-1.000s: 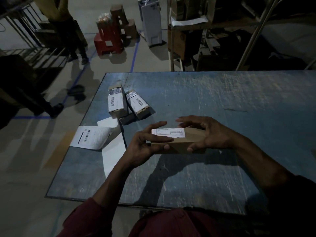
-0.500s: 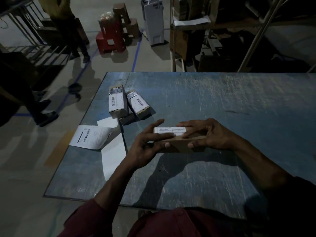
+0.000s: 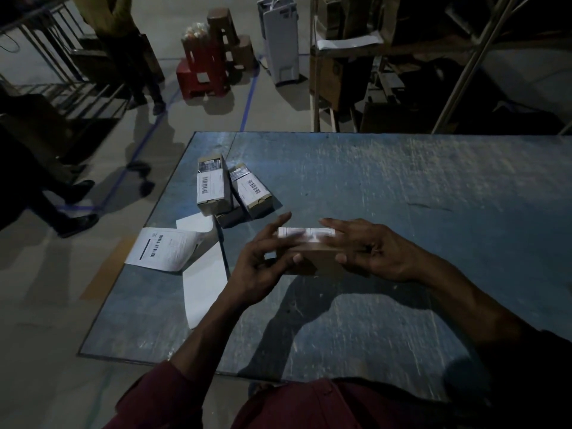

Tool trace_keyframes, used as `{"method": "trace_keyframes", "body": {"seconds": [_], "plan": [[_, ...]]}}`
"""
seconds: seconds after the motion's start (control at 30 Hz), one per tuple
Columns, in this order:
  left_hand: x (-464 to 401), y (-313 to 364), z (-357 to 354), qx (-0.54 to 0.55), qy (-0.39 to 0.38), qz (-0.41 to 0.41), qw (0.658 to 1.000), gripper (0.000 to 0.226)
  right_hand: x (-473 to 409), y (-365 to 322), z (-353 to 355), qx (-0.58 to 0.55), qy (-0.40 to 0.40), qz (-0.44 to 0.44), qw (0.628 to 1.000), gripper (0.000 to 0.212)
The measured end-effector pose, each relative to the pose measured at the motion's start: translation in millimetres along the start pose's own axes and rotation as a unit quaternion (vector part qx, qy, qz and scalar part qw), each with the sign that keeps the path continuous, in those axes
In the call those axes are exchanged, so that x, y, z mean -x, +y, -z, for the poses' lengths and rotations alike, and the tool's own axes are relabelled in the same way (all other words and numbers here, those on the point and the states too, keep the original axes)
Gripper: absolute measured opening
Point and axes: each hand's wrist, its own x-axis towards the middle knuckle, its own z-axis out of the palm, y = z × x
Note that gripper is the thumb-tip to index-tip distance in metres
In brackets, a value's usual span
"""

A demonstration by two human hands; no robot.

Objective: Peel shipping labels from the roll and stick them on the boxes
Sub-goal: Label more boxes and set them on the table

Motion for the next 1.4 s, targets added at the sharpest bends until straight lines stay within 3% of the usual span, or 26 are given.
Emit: {"method": "trace_keyframes", "body": {"seconds": [0.07,0.1,0.23,0.33,0.4,0.5,0.6,0.7,0.77,0.83,0.9,0.97,1.03,1.1,1.27,1.4], "plan": [[-1.5,1.9,1.5,0.013,0.010,0.023,1.000,0.070,2.1,-1.2,1.4,-0.007,-0.017,-0.044,0.999,0.065],[-2.1,3.0,2.0,0.004,0.007,0.025,1.000,0.068,2.7,-0.6,1.1,0.008,-0.024,-0.043,0.999,0.065],[-1.6,0.3,2.3,-0.017,-0.014,0.002,1.000,0.030,3.3,1.6,-1.3,0.011,-0.007,0.003,1.000,0.052],[2.9,-3.8,1.0,0.050,-0.020,0.030,0.998,0.028,5.5,7.5,-3.4,-0.045,0.046,0.027,0.998,0.045],[3.5,0.4,-2.1,0.133,0.009,0.091,0.987,0.050,7.1,5.5,-5.2,-0.068,0.082,0.041,0.993,0.045],[-3.4,9.5,-5.3,0.226,0.092,0.269,0.932,0.072,6.0,2.0,-14.2,-0.012,0.115,0.100,0.988,0.057],[-8.7,11.3,-3.7,0.200,0.034,0.372,0.906,0.067,6.1,1.0,-29.3,0.021,0.143,0.154,0.977,0.062],[-1.2,8.7,-1.9,0.203,0.047,0.318,0.925,0.063,9.2,-1.0,-33.5,0.057,0.141,0.157,0.976,0.072],[6.5,1.0,0.6,0.137,0.083,0.238,0.958,0.071,14.1,-1.9,-28.7,0.082,0.136,0.140,0.977,0.090],[11.7,-5.3,-0.9,0.036,0.118,0.178,0.976,0.077,15.9,-3.4,-24.3,0.082,0.143,0.065,0.984,0.099],[16.4,-8.3,-6.8,-0.019,0.177,0.153,0.972,0.079,11.6,-7.3,-25.3,-0.006,0.202,-0.080,0.976,0.085],[20.0,-9.9,-18.3,-0.037,0.245,0.122,0.961,0.077,0.8,-14.0,-31.4,-0.161,0.280,-0.232,0.917,0.058],[21.1,-16.6,-30.1,-0.039,0.296,0.089,0.950,0.077,-14.8,-25.3,-43.8,-0.354,0.246,-0.339,0.836,0.045],[20.8,-24.7,-40.2,-0.027,0.327,0.066,0.942,0.076,-30.7,-35.8,-58.5,-0.448,0.200,-0.368,0.789,0.046],[15.8,-27.0,-40.5,-0.066,0.314,0.015,0.947,0.070,-77.5,-37.9,-79.8,-0.495,0.228,-0.367,0.754,0.067],[8.2,-31.7,-28.4,-0.109,0.291,-0.024,0.950,0.080,-116.4,-43.2,-77.5,-0.527,0.235,-0.367,0.730,0.064]]}}
